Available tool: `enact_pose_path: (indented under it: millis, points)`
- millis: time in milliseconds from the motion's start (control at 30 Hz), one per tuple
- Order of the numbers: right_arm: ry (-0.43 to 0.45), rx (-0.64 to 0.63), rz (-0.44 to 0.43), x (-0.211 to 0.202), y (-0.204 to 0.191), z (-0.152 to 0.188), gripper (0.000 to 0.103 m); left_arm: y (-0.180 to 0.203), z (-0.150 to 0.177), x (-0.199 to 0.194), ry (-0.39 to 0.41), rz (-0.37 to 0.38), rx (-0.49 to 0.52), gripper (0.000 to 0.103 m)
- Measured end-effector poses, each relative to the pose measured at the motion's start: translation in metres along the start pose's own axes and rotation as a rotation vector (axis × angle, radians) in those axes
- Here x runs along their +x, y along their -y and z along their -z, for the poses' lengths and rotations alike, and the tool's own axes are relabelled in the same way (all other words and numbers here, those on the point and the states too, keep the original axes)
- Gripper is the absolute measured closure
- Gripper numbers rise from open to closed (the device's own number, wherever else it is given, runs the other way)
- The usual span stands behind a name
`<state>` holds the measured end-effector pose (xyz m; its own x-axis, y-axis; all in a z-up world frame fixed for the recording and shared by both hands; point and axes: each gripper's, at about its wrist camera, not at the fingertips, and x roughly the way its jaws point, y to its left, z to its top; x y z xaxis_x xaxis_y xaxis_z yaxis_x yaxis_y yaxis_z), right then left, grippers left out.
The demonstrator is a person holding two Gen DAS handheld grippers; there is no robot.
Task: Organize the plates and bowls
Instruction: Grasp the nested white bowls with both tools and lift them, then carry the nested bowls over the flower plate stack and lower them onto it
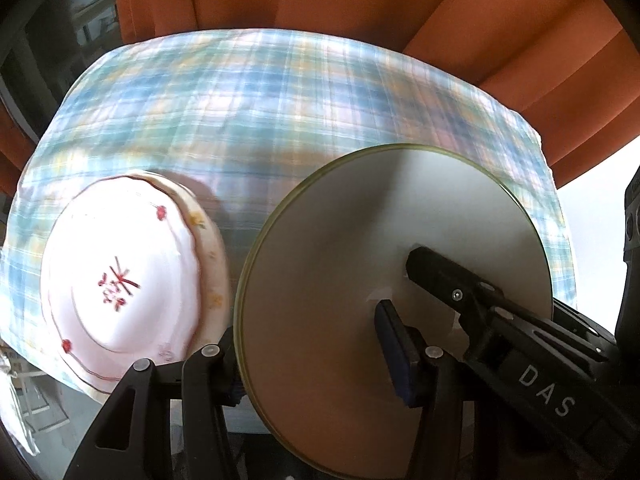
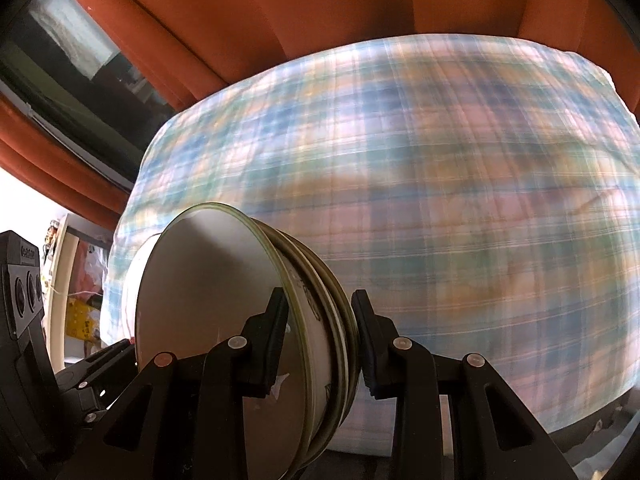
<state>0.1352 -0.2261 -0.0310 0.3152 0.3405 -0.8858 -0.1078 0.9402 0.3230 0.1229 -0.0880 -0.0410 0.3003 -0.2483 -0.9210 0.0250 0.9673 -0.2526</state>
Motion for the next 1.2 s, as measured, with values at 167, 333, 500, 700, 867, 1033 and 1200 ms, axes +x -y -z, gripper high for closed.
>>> enact_pose_path:
  millis: [167,333,500,700,867,1033,1200]
  points:
    - [0.035,0.007,0.002,-0.002,-0.029,0.001,0.067,-0.023,-0.004,-0.017,0.025,0.009,0.033,0.049]
    - [0.061,0.029,0.020,0.000,-0.058,0.003,0.067,-0.051,-0.004,-0.030,0.036,0.018,0.061,0.049]
    - [0.075,0.036,0.028,0.006,-0.091,0.006,0.067,-0.083,-0.006,-0.044,0.050,0.027,0.078,0.049]
    - [0.080,0.035,0.039,0.014,-0.127,0.010,0.067,-0.116,-0.007,-0.055,0.064,0.041,0.076,0.049]
    - [0.081,0.025,0.053,0.024,-0.153,0.011,0.067,-0.140,-0.009,-0.057,0.060,0.052,0.068,0.049]
    - [0.053,0.035,0.068,0.037,-0.171,0.015,0.067,-0.158,-0.008,-0.054,0.030,0.059,0.065,0.049]
    - [0.016,0.043,0.092,0.050,-0.184,0.018,0.067,-0.175,-0.005,-0.047,-0.007,0.077,0.051,0.049]
